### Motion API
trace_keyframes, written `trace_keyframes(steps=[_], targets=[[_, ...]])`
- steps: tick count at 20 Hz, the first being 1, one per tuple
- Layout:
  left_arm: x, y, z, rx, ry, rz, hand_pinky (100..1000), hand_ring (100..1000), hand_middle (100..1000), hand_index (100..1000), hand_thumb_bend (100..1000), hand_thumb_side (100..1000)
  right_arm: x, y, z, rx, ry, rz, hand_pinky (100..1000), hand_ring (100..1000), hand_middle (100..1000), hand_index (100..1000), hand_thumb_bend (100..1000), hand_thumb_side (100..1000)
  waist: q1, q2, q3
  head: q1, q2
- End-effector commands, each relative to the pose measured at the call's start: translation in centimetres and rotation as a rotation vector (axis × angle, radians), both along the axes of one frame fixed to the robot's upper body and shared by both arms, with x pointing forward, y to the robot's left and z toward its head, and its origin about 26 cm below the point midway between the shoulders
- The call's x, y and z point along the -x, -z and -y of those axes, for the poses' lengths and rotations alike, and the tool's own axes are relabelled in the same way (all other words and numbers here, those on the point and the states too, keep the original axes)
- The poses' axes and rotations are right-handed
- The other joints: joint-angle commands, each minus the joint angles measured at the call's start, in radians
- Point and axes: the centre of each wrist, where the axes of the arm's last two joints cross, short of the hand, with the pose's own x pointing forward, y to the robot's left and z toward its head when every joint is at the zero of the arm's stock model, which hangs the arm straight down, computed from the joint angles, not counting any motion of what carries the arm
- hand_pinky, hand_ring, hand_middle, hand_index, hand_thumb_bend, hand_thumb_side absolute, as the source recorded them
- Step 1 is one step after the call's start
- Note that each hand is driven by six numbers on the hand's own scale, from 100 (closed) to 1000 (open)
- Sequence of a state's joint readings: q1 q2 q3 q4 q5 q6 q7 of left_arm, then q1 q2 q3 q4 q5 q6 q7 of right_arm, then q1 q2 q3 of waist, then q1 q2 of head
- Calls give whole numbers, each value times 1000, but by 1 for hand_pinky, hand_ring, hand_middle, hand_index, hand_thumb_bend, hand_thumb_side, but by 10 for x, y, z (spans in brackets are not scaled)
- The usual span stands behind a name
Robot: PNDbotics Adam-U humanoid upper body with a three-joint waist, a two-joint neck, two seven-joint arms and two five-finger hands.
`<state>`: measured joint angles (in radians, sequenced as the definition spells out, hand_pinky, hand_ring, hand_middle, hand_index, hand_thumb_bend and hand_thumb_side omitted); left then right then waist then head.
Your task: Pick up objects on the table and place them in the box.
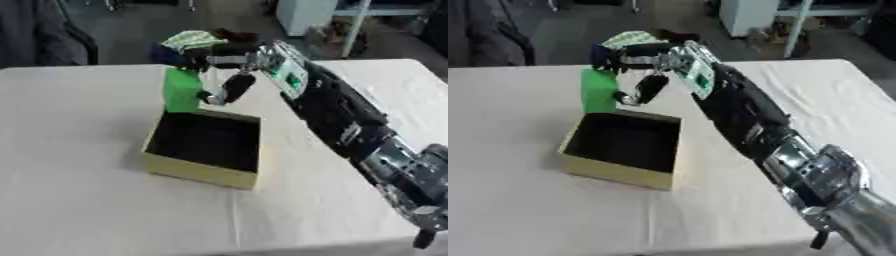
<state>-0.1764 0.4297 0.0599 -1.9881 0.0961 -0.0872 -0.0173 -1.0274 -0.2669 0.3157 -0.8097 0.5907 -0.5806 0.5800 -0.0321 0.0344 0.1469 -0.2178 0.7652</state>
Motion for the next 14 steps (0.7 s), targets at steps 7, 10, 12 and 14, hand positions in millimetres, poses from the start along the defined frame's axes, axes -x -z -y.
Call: trace_keyframes(steps=[7, 10, 12, 14], targets=[[1, -7, 0, -16, 7, 22, 670, 536, 500, 660, 100, 481, -1, 4, 9, 354, -330, 4, 824, 839, 636, 1000, 100, 348, 5, -9, 1, 0, 5], [1, -7, -1, -14, 5, 23, 670, 537, 500, 660, 100, 482, 0, 9, 12, 379, -320, -2, 829, 853, 699, 1000, 100, 378, 3, -9, -1, 2, 5], [1, -7, -1, -15, 6, 21, 670, 537, 500, 660, 100, 482, 0, 12, 14, 391, -311, -5, 830, 855, 714, 1000, 100, 386, 2, -10, -3, 1, 5], [1, -7, -1, -14, 5, 23, 671, 537, 500, 660, 100, 483, 0, 16, 18, 403, -302, -14, 834, 863, 762, 1000, 100, 430, 0, -10, -2, 2, 5]])
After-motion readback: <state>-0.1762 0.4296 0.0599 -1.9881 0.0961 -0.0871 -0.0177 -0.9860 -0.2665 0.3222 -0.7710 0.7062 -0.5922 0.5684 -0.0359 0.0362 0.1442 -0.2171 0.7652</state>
